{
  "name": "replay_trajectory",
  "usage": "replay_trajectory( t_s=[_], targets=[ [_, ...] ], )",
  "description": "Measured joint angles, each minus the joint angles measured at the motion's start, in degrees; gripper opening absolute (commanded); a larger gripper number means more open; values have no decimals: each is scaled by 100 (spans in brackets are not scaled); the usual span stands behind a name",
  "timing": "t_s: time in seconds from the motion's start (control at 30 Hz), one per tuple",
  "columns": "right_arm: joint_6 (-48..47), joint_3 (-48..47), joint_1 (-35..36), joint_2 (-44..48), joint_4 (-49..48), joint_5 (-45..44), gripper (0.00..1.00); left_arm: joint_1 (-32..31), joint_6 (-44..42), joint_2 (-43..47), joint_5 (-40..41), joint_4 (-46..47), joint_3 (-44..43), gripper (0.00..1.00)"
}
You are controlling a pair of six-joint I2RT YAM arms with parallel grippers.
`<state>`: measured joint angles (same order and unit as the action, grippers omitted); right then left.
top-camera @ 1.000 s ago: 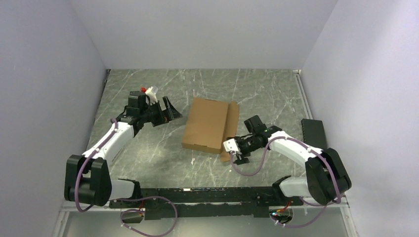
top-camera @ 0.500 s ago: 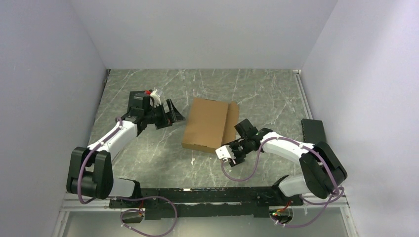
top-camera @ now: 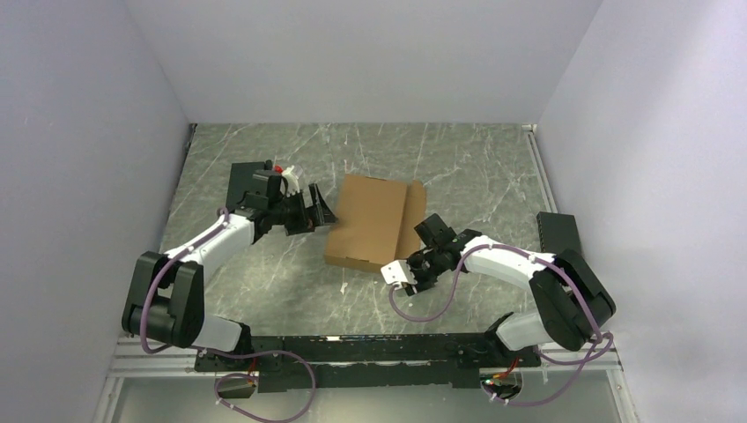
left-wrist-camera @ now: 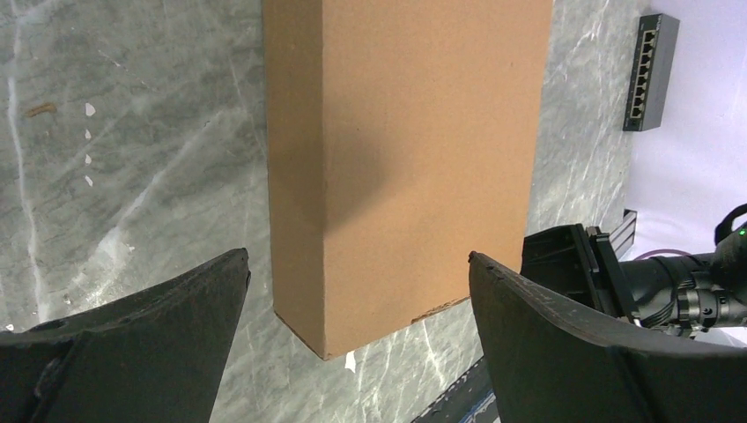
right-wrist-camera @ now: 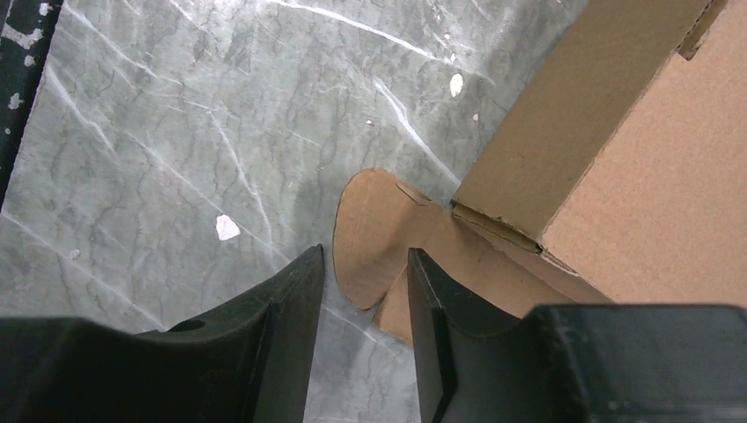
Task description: Fold the paper box
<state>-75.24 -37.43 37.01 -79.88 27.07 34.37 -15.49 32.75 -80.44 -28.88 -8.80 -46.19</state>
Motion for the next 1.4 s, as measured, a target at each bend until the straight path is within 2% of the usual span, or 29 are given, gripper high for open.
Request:
replay_trajectory(
  t_s=[0.53,0.83,1.1,1.4],
  targets=[
    [608,-155,2,-59,-15,-127,20,-181,-129,-382,52,-11,0,99],
    [852,-352,-245,-61,-2,-129,8,-186,-205,-466,81,-50,-22,99],
    [1117,-468,-323,-136,28,-131,2,-192,-212,-610,70,-94,-46,99],
    [1674,-769,-323,-334,164,-131,0,-240,-216,-721,-7,-96,-127,96]
  ],
)
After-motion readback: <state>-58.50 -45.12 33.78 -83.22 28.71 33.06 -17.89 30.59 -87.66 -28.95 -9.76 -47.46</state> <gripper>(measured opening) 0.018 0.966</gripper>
